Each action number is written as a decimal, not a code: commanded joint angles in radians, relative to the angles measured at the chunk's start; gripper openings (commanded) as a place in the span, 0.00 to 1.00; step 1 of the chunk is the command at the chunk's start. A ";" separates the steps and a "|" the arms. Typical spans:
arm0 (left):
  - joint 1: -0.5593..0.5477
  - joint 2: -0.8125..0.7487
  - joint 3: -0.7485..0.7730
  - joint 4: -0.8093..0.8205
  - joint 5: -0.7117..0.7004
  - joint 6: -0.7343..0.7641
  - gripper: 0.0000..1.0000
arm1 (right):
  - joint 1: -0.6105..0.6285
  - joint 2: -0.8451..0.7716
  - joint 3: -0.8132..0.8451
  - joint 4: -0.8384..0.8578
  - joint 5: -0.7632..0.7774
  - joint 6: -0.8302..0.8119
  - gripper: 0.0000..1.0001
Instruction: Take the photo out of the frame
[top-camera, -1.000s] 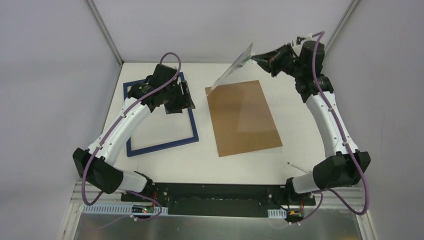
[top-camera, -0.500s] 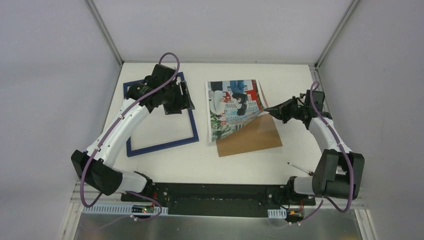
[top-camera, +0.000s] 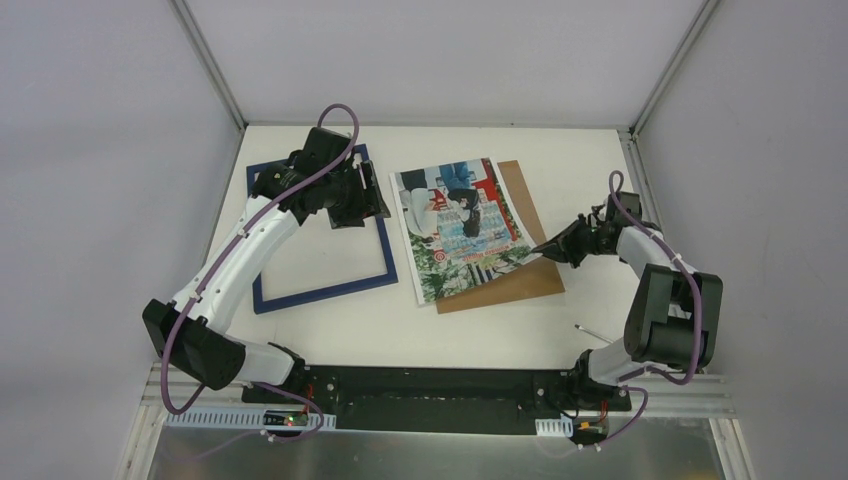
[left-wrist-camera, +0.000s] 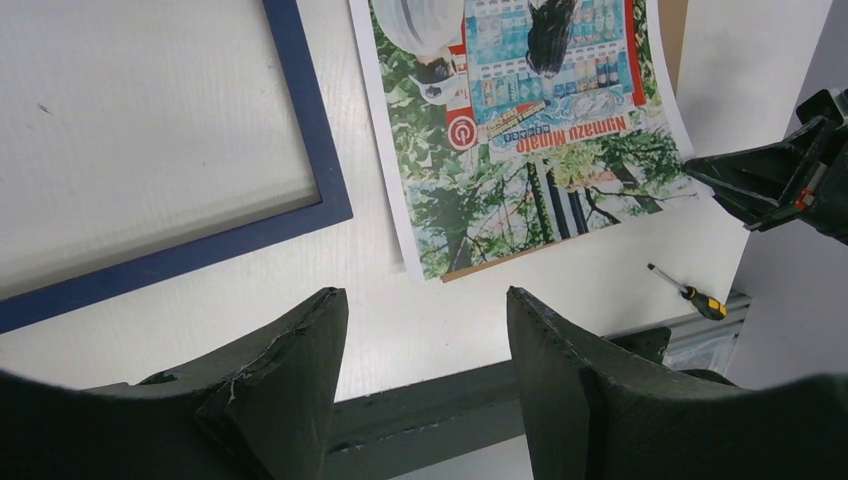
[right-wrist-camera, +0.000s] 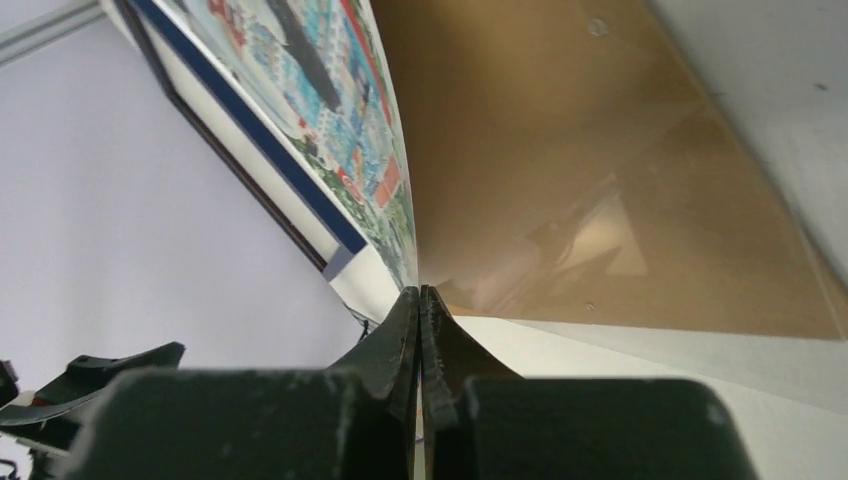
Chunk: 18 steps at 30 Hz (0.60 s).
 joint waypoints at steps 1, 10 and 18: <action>0.009 -0.014 0.004 -0.007 0.012 -0.012 0.61 | -0.012 0.012 0.068 -0.147 0.099 -0.126 0.00; 0.009 0.009 0.015 -0.006 0.024 -0.015 0.61 | -0.018 0.012 0.111 -0.272 0.254 -0.205 0.00; 0.009 0.024 0.024 -0.005 0.034 -0.011 0.61 | -0.017 0.031 0.131 -0.320 0.365 -0.233 0.00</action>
